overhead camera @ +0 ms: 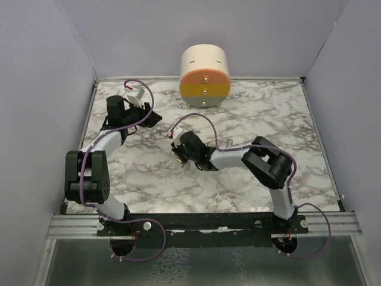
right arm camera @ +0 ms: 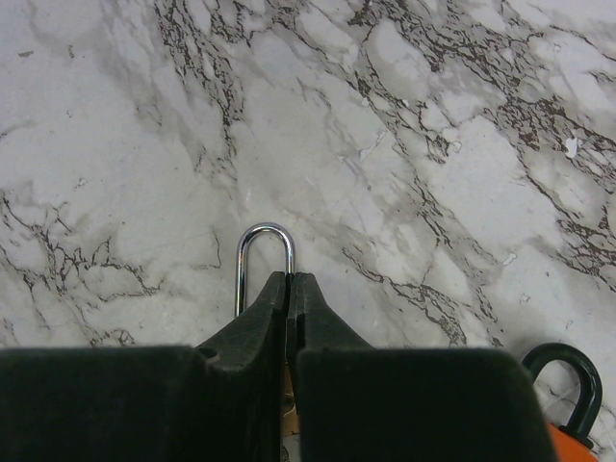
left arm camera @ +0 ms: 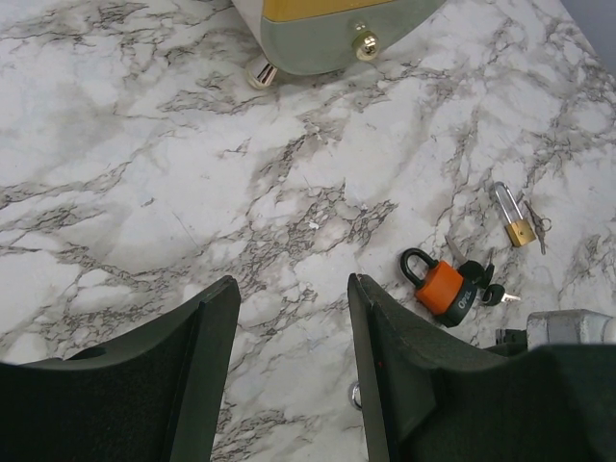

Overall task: Lock with the key
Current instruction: Pick up the lock from the center of the board.

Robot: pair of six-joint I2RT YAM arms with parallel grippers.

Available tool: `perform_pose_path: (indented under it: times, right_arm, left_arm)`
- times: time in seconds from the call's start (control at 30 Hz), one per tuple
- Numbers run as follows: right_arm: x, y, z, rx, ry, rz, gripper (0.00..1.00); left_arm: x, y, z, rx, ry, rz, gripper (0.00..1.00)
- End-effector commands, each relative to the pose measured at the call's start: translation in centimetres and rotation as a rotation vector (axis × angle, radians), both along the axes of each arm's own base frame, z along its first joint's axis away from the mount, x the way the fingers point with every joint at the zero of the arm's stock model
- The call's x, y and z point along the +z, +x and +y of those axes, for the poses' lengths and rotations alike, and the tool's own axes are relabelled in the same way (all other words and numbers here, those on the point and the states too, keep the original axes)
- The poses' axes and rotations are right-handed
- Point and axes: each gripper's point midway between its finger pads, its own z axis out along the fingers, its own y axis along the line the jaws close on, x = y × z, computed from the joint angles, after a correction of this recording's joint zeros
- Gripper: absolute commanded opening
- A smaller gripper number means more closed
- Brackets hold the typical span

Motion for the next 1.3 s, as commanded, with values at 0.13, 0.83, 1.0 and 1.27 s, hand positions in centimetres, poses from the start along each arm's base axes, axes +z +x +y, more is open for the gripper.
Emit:
perform_pose_path:
  times: [0.13, 0.83, 1.0, 1.27]
  right_arm:
    - [8.1, 1.5, -2.1, -0.134, 0.128, -0.182, 0.01]
    - [25.4, -0.9, -10.0, -0.262, 0.526, -0.614, 0.01]
    - [28.0, -2.3, -13.5, -0.327, 0.611, -0.708, 0.01]
    - [31.1, -5.0, -16.5, -0.320, 0.740, -0.766, 0.01]
  left_arm:
    - [2.4, -0.2, -0.7, -0.058, -0.041, -0.070, 0.53]
    - [12.8, -8.3, -11.1, -0.600, -0.064, -0.457, 0.55]
    - [16.5, -11.7, -13.8, -0.704, -0.064, -0.593, 0.57]
    - [16.2, -12.8, -15.4, -0.673, -0.046, -0.626, 0.58]
